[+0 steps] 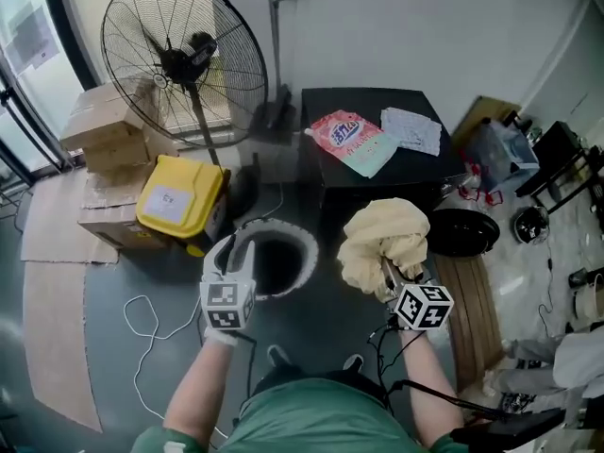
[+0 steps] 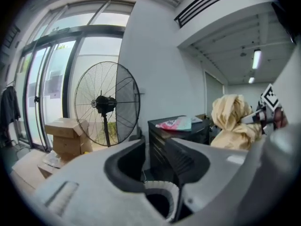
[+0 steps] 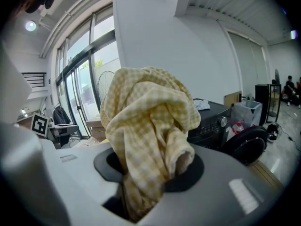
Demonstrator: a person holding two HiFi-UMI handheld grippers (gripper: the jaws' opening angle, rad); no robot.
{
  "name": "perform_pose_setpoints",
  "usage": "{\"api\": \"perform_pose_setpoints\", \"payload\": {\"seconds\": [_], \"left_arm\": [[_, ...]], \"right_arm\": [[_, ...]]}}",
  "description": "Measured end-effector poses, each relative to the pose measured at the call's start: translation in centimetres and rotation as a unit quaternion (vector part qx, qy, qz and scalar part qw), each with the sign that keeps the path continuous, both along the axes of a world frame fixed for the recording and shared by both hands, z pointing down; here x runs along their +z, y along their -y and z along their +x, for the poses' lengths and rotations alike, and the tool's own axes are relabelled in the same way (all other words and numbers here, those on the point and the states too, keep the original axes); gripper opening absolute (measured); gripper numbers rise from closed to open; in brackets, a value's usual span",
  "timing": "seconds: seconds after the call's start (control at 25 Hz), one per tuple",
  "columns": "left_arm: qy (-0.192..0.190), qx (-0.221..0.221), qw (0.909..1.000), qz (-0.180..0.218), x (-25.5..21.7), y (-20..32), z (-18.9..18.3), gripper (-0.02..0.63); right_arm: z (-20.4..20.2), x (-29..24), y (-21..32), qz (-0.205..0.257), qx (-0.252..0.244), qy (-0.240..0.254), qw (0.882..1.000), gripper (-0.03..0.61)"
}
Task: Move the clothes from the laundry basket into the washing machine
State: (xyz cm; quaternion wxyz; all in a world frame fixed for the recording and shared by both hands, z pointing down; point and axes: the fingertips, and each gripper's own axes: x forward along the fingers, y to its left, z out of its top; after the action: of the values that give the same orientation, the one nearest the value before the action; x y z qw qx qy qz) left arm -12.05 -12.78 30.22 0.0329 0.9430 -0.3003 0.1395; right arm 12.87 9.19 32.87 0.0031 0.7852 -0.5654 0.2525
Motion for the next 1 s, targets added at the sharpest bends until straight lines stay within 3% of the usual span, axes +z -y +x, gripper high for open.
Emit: {"api": "perform_pose_setpoints", "payload": {"seconds": [0.48, 1.0], "left_arm": [[0.02, 0.026, 0.9993, 0.02, -1.2, -13.1, 11.1, 0.14], [0.033, 0.007, 0.9991, 0.025, -0.9, -22.1, 18.1, 0.141]], "right_arm": [[9.4, 1.3, -13.9, 0.013, 0.027, 0.027, 0.999, 0.17], [18.4, 3.9, -22.8, 0.009, 0.021, 0.035, 0.999, 0.17]]}}
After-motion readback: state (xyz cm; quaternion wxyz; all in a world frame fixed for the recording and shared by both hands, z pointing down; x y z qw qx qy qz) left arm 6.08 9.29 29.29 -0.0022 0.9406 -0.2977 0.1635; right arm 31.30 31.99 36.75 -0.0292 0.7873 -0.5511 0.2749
